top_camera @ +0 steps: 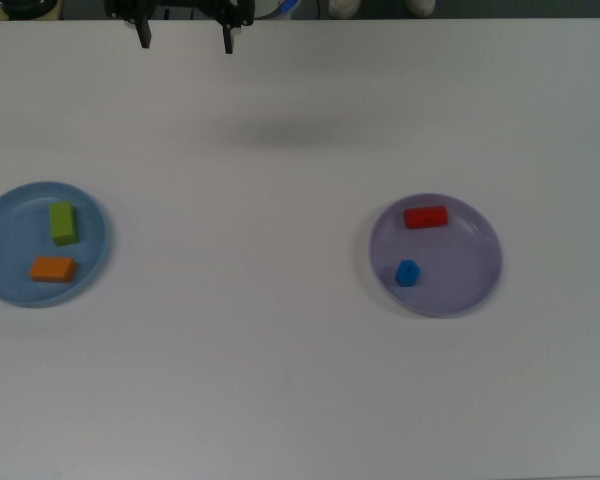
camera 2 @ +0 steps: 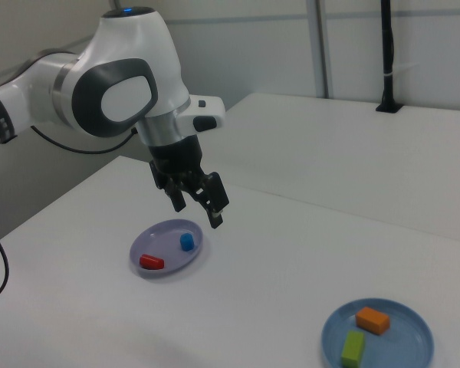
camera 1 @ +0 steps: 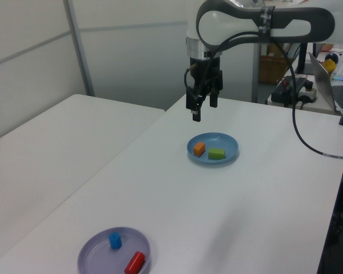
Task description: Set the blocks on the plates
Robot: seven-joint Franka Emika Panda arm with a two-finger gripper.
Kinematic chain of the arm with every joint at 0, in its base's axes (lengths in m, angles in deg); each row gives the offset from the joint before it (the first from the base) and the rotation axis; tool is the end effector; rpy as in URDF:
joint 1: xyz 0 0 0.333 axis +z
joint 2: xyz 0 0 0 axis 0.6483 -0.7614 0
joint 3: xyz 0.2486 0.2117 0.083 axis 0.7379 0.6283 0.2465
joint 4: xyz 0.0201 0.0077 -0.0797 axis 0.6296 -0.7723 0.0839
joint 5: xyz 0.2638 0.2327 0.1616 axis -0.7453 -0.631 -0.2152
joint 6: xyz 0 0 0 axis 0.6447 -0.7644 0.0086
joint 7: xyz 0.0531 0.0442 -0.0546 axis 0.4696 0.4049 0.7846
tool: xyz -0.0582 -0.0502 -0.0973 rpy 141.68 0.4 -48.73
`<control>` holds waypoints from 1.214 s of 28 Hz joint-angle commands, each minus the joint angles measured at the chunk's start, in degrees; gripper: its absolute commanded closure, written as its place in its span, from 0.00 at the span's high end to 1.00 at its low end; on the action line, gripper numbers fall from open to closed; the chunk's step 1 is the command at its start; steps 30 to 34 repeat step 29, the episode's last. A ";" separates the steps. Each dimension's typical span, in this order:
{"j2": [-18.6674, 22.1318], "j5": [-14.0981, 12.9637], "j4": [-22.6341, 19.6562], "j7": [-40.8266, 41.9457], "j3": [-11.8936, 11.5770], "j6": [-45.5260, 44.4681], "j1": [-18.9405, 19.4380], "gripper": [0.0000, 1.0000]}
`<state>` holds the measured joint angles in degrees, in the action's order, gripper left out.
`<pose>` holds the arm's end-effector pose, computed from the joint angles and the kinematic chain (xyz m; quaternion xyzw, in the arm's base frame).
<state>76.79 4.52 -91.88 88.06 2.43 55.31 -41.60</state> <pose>0.5490 -0.0360 0.6151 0.9992 -0.0368 0.0165 0.0009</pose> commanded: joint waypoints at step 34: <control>-0.01 -1.15 1.09 1.29 0.26 -1.49 0.04 1.00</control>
